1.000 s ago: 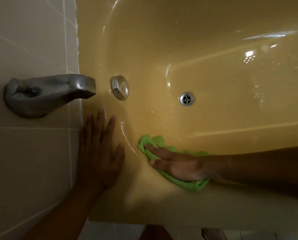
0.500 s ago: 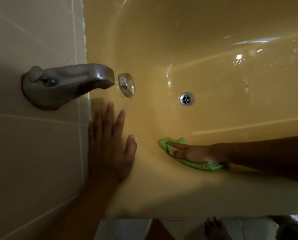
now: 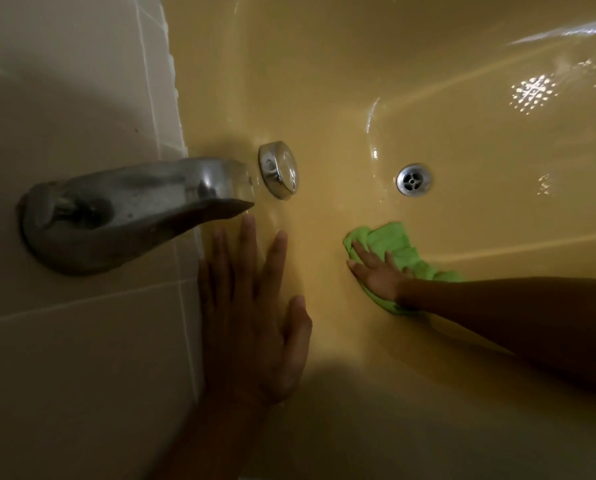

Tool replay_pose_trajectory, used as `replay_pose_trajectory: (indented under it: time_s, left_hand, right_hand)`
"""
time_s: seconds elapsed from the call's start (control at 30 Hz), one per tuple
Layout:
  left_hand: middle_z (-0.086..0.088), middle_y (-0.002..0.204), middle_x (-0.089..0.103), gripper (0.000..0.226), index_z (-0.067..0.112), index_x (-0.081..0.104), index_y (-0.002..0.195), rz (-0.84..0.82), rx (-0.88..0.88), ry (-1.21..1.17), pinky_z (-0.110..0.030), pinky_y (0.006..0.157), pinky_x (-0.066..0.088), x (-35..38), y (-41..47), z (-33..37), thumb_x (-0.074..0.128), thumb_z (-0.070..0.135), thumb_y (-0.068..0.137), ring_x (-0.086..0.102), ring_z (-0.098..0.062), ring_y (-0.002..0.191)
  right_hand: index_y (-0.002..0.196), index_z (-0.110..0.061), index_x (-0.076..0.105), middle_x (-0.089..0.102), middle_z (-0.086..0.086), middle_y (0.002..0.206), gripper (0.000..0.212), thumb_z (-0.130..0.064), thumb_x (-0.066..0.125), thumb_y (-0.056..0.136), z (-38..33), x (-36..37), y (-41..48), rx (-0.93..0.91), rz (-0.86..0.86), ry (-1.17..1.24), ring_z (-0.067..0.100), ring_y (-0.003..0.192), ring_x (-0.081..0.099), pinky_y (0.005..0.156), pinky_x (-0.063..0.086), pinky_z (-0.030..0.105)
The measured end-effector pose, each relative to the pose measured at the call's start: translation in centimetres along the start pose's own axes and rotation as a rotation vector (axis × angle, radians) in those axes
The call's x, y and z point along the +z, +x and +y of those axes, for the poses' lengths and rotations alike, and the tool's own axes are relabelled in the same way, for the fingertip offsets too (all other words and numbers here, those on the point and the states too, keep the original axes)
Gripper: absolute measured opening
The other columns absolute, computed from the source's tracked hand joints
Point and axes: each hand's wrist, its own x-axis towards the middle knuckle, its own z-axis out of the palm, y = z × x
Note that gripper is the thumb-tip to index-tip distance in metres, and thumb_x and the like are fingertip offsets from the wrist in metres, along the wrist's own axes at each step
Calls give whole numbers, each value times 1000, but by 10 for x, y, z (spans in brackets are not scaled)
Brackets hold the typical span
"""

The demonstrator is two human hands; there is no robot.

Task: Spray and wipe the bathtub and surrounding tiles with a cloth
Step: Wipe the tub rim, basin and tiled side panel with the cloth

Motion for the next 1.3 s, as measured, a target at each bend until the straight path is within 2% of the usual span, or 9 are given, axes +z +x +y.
replay_pose_trajectory:
  time_s: [0.17,0.3,0.47,0.7,0.83,0.97,1.07,1.17,1.3]
  left_hand:
    - [-11,172,5,77,19,26,162,-31,14,2,-67,120,16,0,2,-3,45,41,90,-2,-39,157]
    - [-12,171,5,76,17,26,162,-33,8,-15,-67,120,16,-1,2,-4,43,39,91,0,-39,157]
    - [-10,171,9,74,13,25,161,28,-19,-117,-64,122,15,-3,4,0,41,36,93,1,-32,158]
    - [-21,154,34,64,1,36,150,249,-60,-273,-59,115,34,3,-8,5,51,29,93,35,-38,144]
    - [-18,133,42,57,7,42,137,517,217,-117,-57,101,43,-30,-5,22,65,22,88,43,-40,125]
    - [-19,137,40,51,8,44,134,702,311,59,-51,107,39,-97,19,15,68,25,92,42,-41,127]
    - [-21,144,46,50,10,48,140,449,234,185,-53,104,41,-138,43,-1,57,38,99,45,-40,129]
    - [-15,130,58,51,12,52,138,159,183,172,-46,96,43,-158,58,-12,38,48,104,54,-32,113]
    - [-8,101,64,51,15,60,117,52,240,191,-36,79,37,-165,65,-17,29,53,106,51,-23,87]
  right_hand:
    - [151,-58,-12,-2,-12,169,68,-77,20,93,-29,9,-11,-128,-15,294,28,155,-13,120,-6,64]
    - [146,-63,-17,-6,-17,168,80,-87,14,77,-66,12,-65,-300,-61,281,21,156,-12,124,-1,57]
    - [153,-55,-13,-4,-10,170,64,-65,25,102,-55,1,-128,-372,-130,75,22,156,-6,126,5,51]
    - [152,-57,-12,0,-13,170,66,-73,22,97,-36,-10,-151,-404,-199,-12,19,157,-3,125,5,52]
    - [157,-49,-5,4,-5,170,66,-65,27,102,-40,-15,-155,-410,-181,34,22,157,2,126,6,47]
    - [160,-43,-2,5,-3,170,65,-58,30,105,-39,-21,-163,-419,-179,45,21,156,6,126,7,42]
    - [160,-41,-2,5,-2,170,65,-55,32,106,-40,-23,-166,-429,-192,53,20,156,9,126,8,37]
    - [161,-39,-1,5,-3,170,66,-52,33,106,-40,-23,-170,-423,-193,59,20,156,9,124,8,33]
    - [160,-41,1,4,-6,170,66,-52,36,106,-42,-25,-174,-430,-220,146,18,156,6,125,6,34]
